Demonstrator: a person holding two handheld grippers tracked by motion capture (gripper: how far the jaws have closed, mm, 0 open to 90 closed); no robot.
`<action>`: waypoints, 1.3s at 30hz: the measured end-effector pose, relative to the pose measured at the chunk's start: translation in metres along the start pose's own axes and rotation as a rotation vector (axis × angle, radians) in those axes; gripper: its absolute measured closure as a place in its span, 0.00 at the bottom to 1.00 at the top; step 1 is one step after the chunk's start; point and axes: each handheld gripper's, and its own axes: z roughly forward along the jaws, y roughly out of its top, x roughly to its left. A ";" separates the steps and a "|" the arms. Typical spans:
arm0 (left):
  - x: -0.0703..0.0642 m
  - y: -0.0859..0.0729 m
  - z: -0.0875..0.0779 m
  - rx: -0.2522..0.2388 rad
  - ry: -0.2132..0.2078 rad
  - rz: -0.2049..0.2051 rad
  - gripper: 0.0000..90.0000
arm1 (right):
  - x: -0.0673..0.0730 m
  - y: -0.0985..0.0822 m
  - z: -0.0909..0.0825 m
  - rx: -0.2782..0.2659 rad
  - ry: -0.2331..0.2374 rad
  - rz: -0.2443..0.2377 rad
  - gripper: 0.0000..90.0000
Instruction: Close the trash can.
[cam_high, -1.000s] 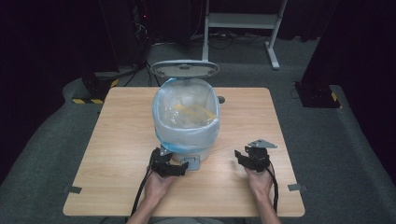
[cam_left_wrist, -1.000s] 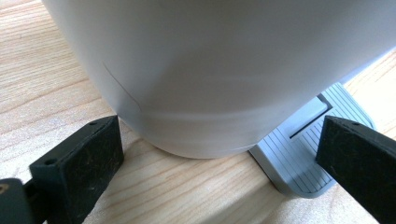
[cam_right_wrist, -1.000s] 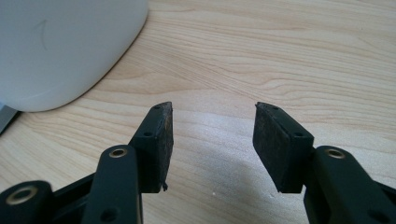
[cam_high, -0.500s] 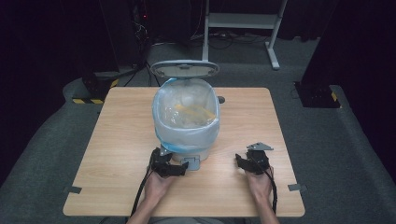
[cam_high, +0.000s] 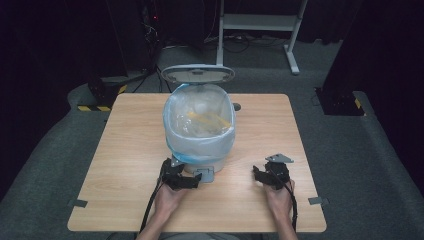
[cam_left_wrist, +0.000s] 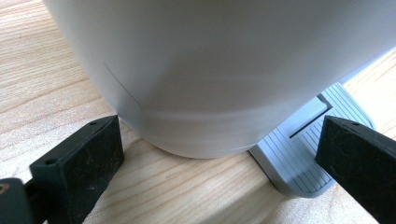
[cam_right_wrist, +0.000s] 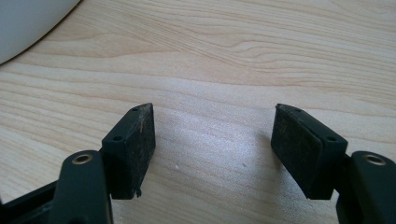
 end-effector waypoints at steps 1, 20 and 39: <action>0.000 0.000 0.000 0.000 -0.001 0.000 0.01 | 0.000 0.000 0.000 0.000 0.000 0.000 0.34; 0.009 -0.010 -0.023 -0.125 -0.057 -0.078 0.04 | 0.000 0.000 0.000 0.000 -0.001 0.000 0.34; 0.036 -0.024 -0.028 -0.017 0.187 -0.028 0.17 | 0.009 -0.002 -0.001 0.017 -0.053 0.045 0.19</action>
